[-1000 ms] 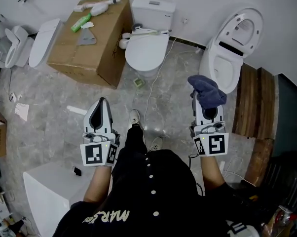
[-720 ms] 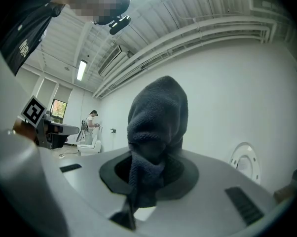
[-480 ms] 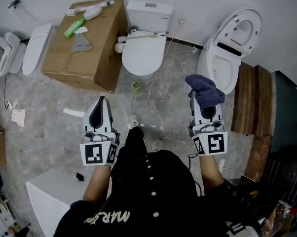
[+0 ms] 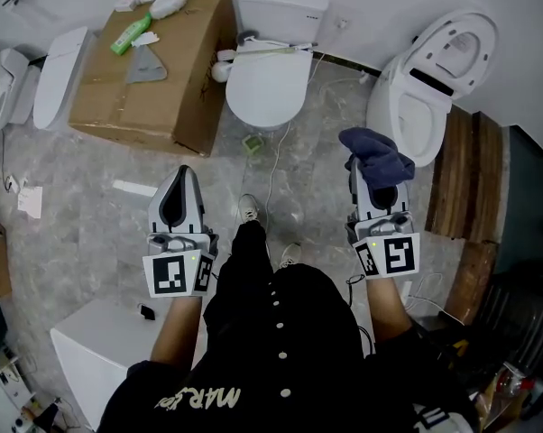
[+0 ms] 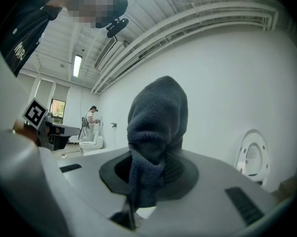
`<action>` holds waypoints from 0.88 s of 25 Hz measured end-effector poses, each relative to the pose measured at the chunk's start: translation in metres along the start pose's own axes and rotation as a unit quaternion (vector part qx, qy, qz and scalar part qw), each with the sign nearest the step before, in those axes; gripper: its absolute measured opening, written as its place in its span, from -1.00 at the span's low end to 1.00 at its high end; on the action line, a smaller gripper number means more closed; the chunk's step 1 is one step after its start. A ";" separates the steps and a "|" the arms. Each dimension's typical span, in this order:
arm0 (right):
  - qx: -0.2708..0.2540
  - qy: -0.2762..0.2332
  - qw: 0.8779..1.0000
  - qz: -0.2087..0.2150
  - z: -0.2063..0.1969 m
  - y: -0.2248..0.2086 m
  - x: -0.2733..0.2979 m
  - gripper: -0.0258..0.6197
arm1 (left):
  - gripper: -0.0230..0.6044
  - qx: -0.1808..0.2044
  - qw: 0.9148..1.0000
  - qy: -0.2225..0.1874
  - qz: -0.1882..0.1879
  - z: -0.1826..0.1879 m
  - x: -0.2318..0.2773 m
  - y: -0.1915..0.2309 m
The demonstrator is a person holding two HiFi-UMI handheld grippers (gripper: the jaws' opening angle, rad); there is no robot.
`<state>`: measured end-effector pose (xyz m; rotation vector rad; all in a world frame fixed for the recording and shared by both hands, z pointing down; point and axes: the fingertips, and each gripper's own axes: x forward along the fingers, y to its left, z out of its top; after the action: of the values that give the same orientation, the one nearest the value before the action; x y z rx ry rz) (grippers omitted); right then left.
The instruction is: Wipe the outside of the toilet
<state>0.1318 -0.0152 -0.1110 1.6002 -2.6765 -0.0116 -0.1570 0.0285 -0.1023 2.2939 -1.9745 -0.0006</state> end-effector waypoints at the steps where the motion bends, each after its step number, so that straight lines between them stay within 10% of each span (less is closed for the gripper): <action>1: 0.002 0.003 1.000 0.001 -0.004 0.000 0.005 -0.72 | -0.93 -0.004 1.000 0.002 0.000 -0.003 0.004 0.003; 10: 0.003 0.035 0.999 0.012 -0.048 0.004 0.053 -0.72 | -0.93 -0.074 0.997 0.030 0.002 -0.050 0.046 0.028; 22: 0.009 0.061 0.998 0.020 -0.142 -0.001 0.088 -0.72 | -0.93 -0.037 0.998 0.051 0.000 -0.127 0.094 0.041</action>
<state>0.0941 -0.0925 0.0319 1.4994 -2.6235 0.1075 -0.1739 -0.0588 0.0343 2.2023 -1.8935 0.0426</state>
